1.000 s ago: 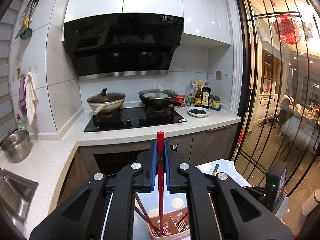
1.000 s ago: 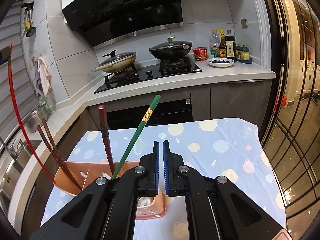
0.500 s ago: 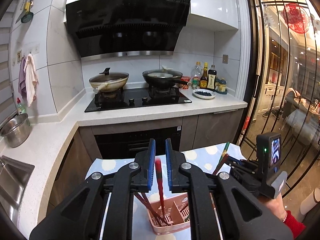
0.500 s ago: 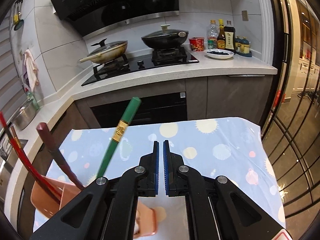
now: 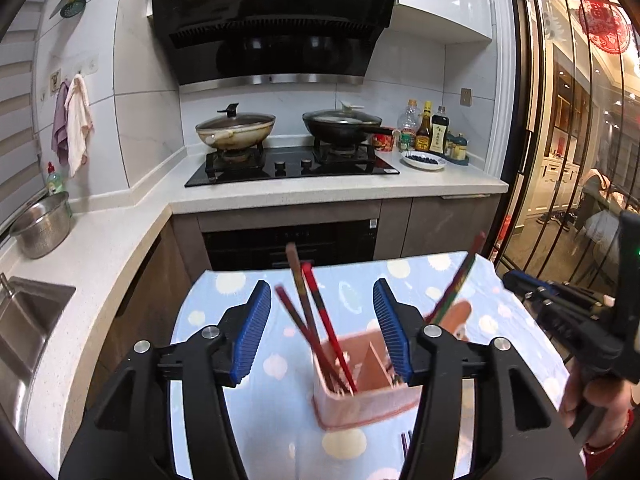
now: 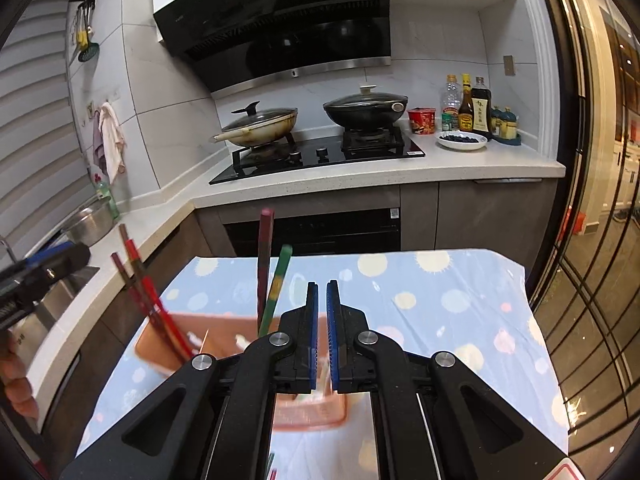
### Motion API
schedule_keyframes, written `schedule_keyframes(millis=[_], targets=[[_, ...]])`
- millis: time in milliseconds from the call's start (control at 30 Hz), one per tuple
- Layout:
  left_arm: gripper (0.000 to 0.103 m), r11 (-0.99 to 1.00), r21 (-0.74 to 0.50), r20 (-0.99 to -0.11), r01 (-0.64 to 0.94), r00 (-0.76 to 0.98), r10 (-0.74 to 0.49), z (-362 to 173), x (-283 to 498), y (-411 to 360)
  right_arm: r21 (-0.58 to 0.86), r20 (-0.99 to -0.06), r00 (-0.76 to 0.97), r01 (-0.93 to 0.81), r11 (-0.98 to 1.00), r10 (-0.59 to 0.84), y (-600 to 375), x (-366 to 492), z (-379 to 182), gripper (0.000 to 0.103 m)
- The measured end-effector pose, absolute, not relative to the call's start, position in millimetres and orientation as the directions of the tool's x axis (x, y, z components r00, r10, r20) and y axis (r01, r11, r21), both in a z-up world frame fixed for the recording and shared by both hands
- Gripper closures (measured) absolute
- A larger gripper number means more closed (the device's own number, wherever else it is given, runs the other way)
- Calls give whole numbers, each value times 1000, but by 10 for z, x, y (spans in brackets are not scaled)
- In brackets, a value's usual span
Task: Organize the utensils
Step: 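Withdraw both open tools back over the remaining chopsticks and gold spoon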
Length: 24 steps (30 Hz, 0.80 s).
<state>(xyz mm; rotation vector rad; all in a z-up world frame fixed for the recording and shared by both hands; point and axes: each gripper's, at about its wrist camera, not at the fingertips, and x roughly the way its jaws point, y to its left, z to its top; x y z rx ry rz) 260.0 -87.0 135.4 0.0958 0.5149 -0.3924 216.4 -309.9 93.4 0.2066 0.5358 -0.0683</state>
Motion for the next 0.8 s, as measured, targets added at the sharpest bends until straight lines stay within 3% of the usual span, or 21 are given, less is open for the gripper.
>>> schedule_keyframes(millis=[133, 267, 733, 800], targets=[[52, 926, 13, -513, 378, 797, -318, 1167, 2343, -761, 186, -531, 847, 115, 976, 1, -3044, 1782, 841, 96], [43, 928, -3, -550, 373, 774, -313, 936, 2086, -581, 168, -564, 826, 108, 980, 5, -2890, 1356, 644, 95], [43, 930, -18, -701, 367, 658, -273, -70, 1171, -316, 146, -707, 705, 70, 987, 55, -2105, 78, -291, 94], [42, 930, -29, -723, 366, 634, -273, -196, 1083, -294, 143, -718, 693, 57, 988, 64, -1990, -35, -383, 89]])
